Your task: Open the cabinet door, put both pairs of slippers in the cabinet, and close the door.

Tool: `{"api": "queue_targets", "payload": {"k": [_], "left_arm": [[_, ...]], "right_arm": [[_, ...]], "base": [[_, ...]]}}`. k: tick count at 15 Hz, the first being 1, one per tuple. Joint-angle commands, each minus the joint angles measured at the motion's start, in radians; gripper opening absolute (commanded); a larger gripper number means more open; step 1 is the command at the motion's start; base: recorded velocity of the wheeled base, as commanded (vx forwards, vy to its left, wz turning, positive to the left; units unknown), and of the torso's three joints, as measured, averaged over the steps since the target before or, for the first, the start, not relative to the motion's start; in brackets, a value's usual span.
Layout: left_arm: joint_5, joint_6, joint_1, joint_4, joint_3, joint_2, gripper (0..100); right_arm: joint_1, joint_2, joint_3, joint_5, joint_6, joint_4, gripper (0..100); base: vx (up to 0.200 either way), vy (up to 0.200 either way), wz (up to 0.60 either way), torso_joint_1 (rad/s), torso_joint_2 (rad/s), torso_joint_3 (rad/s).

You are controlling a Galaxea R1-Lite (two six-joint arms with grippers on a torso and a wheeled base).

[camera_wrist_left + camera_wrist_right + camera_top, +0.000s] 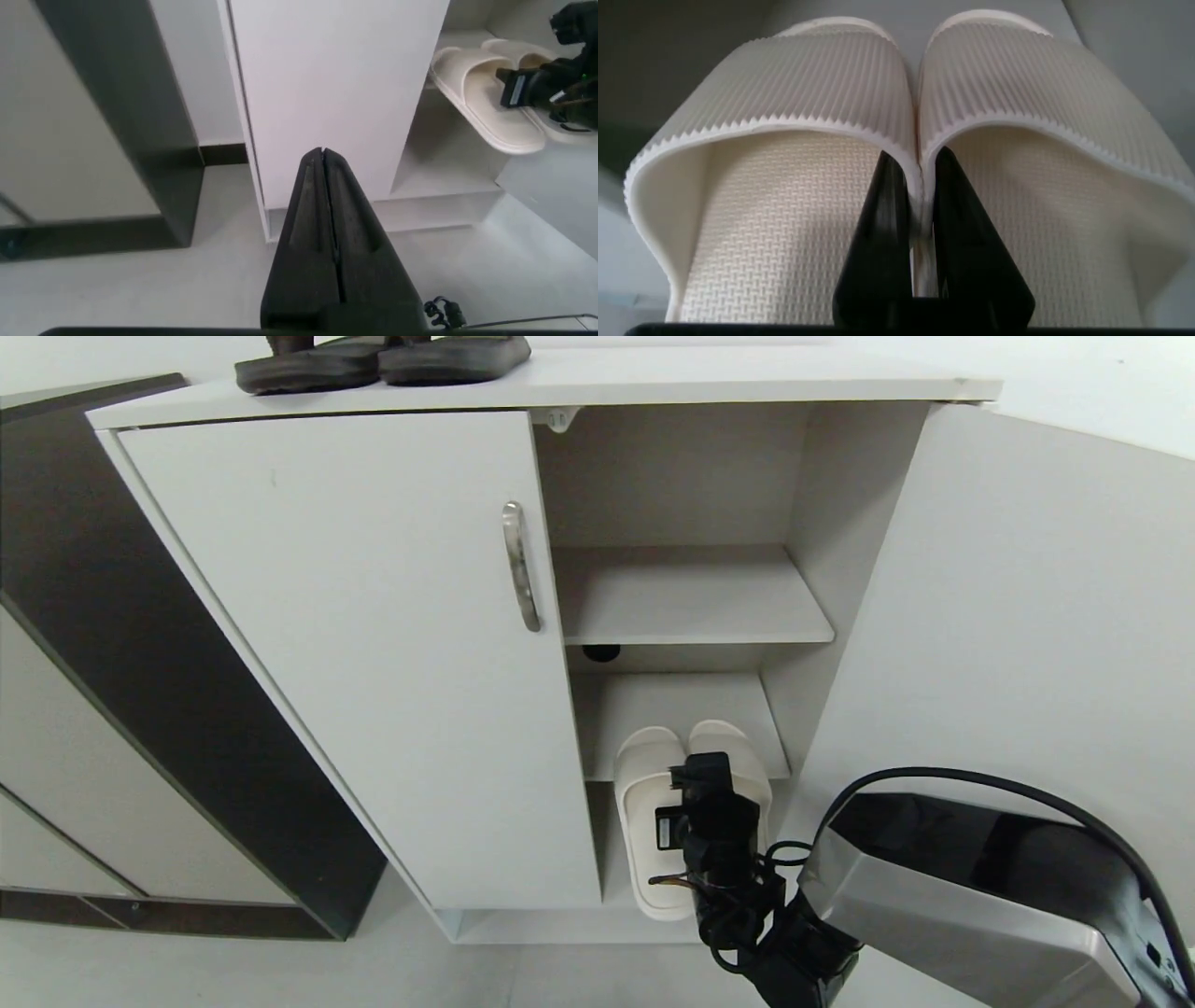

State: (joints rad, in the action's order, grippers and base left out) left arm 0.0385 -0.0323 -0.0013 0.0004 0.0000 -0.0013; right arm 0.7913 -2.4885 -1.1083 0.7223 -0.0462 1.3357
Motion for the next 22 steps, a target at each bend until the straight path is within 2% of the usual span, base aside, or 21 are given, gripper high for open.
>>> {"api": "queue_targets", "payload": {"k": [1,8,11,17,22], "left_arm": [[0.000,0.000,0.000,0.000,0.000,0.001,0],[0.000,0.000,0.000,0.000,0.000,0.001,0],[0.000,0.002,0.000,0.000,0.000,0.001,0],[0.000,0.002,0.000,0.000,0.000,0.001,0],[0.000,0.002,0.000,0.000,0.000,0.001,0]], "right_arm": [[0.000,0.000,0.001,0.000,0.002,-0.001,0],[-0.023,-0.012,-0.036,-0.009,0.046,-0.012,0],[-0.072,-0.021,-0.163,-0.018,0.052,-0.116,0],[-0.095,-0.038,-0.366,-0.020,0.051,-0.294,0],[-0.126,-0.090,-0.475,-0.020,0.049,-0.348,0]], "base": [[0.200,0.000,0.00,0.002,0.00,0.002],[0.029,0.000,0.00,0.002,0.00,0.000],[0.000,0.000,0.00,0.000,0.00,0.000],[0.000,0.000,0.00,0.000,0.00,0.000],[0.000,0.000,0.00,0.000,0.00,0.000]]}}
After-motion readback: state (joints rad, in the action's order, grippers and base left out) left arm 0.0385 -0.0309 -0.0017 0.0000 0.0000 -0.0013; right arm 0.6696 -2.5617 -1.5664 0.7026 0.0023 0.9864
